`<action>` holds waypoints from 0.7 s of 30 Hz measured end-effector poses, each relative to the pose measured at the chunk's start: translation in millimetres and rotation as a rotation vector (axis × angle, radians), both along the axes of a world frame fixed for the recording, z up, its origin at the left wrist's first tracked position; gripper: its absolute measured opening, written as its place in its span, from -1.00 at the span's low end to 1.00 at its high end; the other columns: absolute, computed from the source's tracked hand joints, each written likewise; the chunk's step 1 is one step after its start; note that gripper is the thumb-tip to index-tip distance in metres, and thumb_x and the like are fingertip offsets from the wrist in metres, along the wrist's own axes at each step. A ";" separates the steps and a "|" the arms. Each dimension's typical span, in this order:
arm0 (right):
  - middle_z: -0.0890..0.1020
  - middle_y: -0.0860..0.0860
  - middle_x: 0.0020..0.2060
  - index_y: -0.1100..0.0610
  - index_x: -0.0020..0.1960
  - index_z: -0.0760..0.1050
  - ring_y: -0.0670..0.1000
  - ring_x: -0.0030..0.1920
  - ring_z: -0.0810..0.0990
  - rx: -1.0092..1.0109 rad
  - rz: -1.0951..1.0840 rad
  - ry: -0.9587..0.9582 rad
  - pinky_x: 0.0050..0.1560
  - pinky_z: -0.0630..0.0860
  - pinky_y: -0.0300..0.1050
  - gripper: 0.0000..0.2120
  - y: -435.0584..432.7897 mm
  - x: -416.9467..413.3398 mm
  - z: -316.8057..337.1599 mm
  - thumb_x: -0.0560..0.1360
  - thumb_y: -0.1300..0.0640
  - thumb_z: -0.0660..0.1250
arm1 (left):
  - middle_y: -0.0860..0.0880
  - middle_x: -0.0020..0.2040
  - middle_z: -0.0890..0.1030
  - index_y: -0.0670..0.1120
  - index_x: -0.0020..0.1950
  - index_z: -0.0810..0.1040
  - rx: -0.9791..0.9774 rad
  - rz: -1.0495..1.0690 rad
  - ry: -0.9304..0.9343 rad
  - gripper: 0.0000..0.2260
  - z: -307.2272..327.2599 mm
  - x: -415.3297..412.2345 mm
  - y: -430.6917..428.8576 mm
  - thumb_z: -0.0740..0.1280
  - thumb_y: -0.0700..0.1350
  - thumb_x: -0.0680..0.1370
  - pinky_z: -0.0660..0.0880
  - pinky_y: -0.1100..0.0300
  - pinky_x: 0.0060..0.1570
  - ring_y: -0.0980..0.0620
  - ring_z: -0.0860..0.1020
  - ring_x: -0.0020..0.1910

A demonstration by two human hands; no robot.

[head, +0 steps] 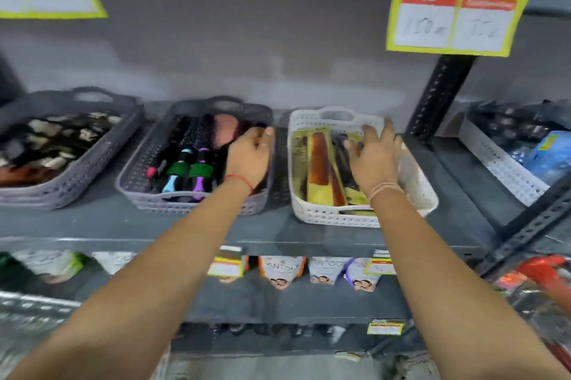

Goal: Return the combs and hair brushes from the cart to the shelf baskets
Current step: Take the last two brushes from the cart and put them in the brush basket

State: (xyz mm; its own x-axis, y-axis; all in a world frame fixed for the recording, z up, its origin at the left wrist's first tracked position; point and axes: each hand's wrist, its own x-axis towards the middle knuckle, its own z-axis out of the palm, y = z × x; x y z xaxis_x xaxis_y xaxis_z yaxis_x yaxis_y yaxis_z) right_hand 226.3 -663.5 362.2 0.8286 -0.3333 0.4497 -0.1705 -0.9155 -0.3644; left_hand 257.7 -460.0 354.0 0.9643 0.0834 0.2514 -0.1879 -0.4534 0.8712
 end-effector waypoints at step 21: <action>0.62 0.05 -0.25 0.10 -0.13 0.49 0.02 -0.38 0.59 0.643 0.730 1.387 -0.49 0.43 -0.22 -0.39 520.7 -107.1 -221.0 0.45 -0.38 -0.07 | -0.23 -0.23 0.59 -0.25 -0.01 0.52 -0.526 0.928 1.077 -0.41 -260.0 -280.0 460.6 -0.03 0.23 0.58 0.32 0.23 -0.46 -0.06 0.47 -0.51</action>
State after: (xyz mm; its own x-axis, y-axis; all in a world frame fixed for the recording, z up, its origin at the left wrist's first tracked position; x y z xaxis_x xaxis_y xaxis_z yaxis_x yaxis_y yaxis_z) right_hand 119.2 -142.9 141.2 0.5060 0.4427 -0.7402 -0.2975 -0.7159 -0.6316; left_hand -22.3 0.6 94.0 0.2196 0.5995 -0.7697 0.7944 0.3481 0.4978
